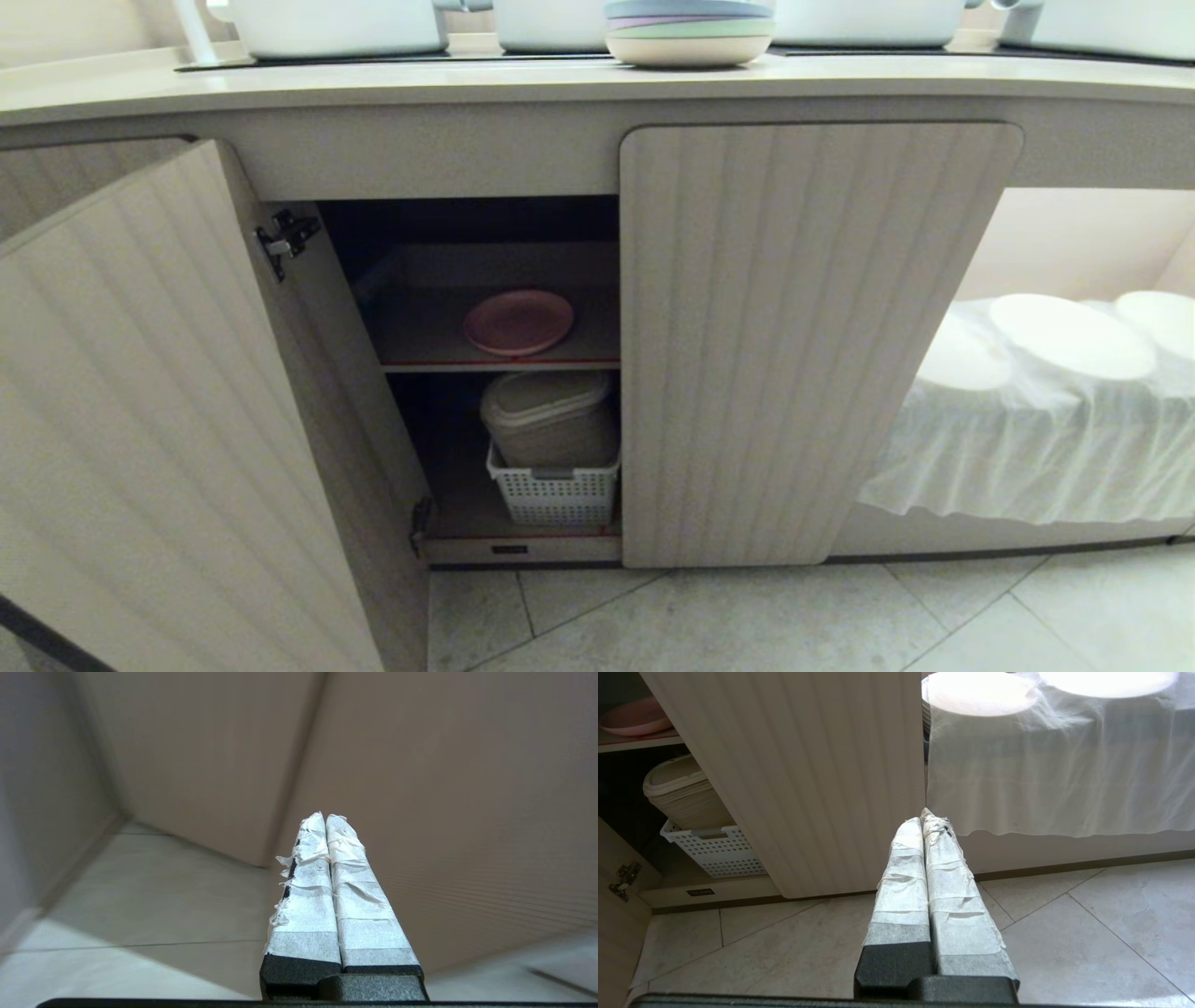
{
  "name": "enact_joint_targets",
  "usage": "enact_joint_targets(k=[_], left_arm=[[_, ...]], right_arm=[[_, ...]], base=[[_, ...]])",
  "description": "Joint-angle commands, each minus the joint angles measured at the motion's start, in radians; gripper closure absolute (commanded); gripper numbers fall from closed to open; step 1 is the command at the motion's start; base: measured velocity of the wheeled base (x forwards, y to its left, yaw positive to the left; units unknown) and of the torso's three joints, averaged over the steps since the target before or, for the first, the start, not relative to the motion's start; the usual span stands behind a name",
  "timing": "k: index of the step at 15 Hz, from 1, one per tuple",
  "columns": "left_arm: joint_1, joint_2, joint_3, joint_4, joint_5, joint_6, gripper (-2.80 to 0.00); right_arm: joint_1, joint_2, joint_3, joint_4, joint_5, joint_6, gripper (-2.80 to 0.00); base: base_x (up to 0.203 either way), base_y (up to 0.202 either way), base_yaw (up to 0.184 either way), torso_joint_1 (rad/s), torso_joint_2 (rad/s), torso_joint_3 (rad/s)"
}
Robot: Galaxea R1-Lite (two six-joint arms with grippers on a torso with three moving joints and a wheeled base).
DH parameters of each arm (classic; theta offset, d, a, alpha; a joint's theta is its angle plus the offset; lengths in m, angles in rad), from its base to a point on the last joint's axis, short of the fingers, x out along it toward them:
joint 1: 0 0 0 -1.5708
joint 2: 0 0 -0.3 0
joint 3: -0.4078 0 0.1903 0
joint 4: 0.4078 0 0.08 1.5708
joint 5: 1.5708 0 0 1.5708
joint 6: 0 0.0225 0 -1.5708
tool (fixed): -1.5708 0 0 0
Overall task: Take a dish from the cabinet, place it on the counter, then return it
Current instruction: Close the cabinet door
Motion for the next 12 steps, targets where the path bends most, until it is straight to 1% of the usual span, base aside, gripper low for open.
enact_joint_targets(k=[1, 6, 8, 12], left_arm=[[-0.009, 0.0, 0.006, 0.001, -0.047, -0.024, 0.0], [-0.022, 0.007, 0.014, -0.001, -0.235, -0.083, 0.0], [-0.024, 0.011, 0.013, 0.0, -0.326, -0.091, 0.0], [-0.04, 0.033, 0.01, -0.002, -0.483, -0.092, 0.0]], right_arm=[[0.0, 0.0, 0.0, -0.001, 0.0, 0.001, 0.0], [0.0, 0.0, 0.0, -0.001, 0.0, 0.001, 0.0], [0.0, 0.0, 0.0, -0.001, 0.0, 0.001, 0.0], [0.0, 0.0, 0.0, 0.0, 0.0, 0.001, 0.0]], base=[[0.0, 0.0, 0.0, 0.0, 0.0, 0.0], [0.0, 0.0, 0.0, 0.0, 0.0, 0.0], [0.0, 0.0, 0.0, 0.0, 0.0, 0.0], [0.0, 0.0, 0.0, 0.0, 0.0, 0.0]])
